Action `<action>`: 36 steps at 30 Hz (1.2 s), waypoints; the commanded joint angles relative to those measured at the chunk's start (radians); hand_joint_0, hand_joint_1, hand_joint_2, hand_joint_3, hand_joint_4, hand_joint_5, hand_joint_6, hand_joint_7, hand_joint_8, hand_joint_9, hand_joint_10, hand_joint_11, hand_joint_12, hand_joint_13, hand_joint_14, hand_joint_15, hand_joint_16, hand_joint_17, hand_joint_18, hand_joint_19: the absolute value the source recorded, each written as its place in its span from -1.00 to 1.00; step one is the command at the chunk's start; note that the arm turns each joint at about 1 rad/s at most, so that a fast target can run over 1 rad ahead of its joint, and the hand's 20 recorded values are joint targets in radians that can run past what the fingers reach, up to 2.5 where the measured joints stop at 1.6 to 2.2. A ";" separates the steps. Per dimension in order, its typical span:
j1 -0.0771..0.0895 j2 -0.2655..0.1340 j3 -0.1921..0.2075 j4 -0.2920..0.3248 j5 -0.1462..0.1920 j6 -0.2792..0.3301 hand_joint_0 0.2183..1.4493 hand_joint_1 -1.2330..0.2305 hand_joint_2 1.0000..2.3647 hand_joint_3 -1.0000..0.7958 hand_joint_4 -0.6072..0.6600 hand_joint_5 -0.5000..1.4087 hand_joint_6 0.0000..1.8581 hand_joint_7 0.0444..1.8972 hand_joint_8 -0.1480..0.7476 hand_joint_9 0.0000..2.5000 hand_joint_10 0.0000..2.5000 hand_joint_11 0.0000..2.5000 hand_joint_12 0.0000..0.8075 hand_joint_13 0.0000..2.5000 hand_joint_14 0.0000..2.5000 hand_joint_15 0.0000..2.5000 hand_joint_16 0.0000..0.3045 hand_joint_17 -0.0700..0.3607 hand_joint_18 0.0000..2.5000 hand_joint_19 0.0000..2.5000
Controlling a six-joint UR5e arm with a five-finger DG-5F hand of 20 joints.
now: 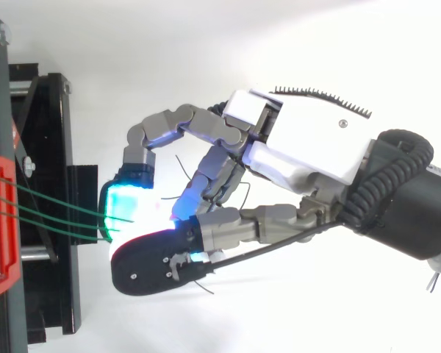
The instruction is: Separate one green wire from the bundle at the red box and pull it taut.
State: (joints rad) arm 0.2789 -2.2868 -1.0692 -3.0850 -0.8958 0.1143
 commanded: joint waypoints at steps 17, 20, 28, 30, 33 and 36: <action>0.000 0.000 0.000 -0.001 0.000 0.001 -0.46 -0.19 -1.00 -0.44 0.02 -0.63 -0.06 0.14 -0.11 0.16 -0.98 -0.13 -0.13 0.19 -0.98 -0.08 -0.66 -0.13 -0.22 -0.46; -0.001 0.000 0.000 -0.001 0.000 0.001 -0.46 -0.18 -1.00 -0.44 0.02 -0.63 -0.07 0.16 -0.10 0.16 -0.98 -0.14 -0.12 0.19 -0.98 -0.08 -0.66 -0.13 -0.22 -0.46; -0.001 0.000 0.000 -0.008 0.000 0.001 -0.51 -0.25 -1.00 -0.44 0.04 -0.63 -0.07 0.15 -0.09 0.16 -0.98 -0.13 -0.09 0.20 -0.98 -0.09 -0.64 -0.10 -0.21 -0.47; 0.000 0.001 0.000 -0.008 0.000 0.001 -0.52 -0.27 -1.00 -0.44 0.04 -0.63 -0.07 0.15 -0.08 0.16 -0.98 -0.13 -0.09 0.20 -0.98 -0.09 -0.64 -0.10 -0.21 -0.47; 0.000 0.000 0.000 -0.008 0.000 0.001 -0.53 -0.26 -1.00 -0.44 0.04 -0.63 -0.07 0.15 -0.08 0.16 -0.98 -0.14 -0.10 0.20 -0.98 -0.09 -0.63 -0.09 -0.21 -0.47; -0.001 0.000 0.000 -0.008 0.000 0.001 -0.54 -0.25 -1.00 -0.44 0.03 -0.63 -0.07 0.15 -0.08 0.16 -0.98 -0.15 -0.07 0.21 -0.98 -0.10 -0.63 -0.09 -0.20 -0.47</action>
State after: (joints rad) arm 0.2783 -2.2867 -1.0692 -3.0925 -0.8958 0.1151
